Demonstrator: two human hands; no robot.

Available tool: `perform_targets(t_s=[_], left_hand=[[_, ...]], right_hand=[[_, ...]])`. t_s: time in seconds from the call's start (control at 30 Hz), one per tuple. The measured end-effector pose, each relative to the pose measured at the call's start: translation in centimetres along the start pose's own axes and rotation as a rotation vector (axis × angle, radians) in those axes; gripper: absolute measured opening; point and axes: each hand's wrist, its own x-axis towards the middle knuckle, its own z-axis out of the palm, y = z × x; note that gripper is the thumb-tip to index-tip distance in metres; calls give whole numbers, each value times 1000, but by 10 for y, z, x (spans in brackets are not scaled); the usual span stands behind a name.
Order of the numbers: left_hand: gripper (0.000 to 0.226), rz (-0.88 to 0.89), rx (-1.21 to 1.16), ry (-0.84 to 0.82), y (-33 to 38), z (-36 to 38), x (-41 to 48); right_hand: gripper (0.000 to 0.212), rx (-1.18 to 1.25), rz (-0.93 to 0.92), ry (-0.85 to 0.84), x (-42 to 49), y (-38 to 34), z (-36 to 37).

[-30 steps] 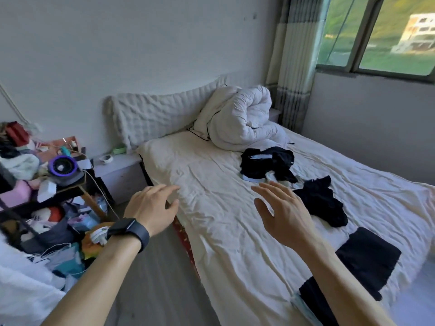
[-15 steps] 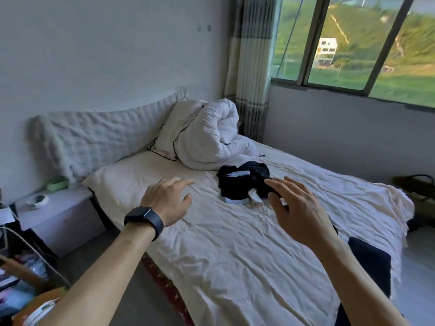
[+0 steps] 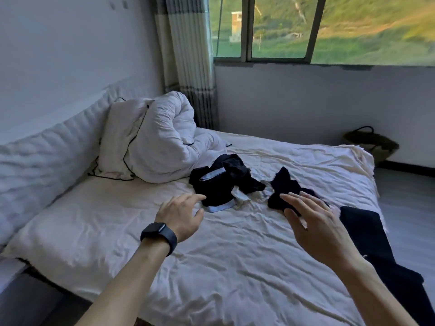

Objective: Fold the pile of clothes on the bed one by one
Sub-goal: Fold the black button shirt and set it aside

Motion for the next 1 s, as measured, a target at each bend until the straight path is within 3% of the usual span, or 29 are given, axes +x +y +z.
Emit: perform_targets(t_s=[0.4, 0.67, 1.0], left_hand=[[42, 67, 40, -341, -67, 96, 137], [45, 81, 72, -600, -154, 146, 198], [48, 135, 182, -794, -247, 239, 307]], right_hand=[[43, 26, 284, -206, 44, 4, 126], [44, -13, 425, -536, 79, -22, 223], [47, -9, 601, -842, 125, -26, 396]])
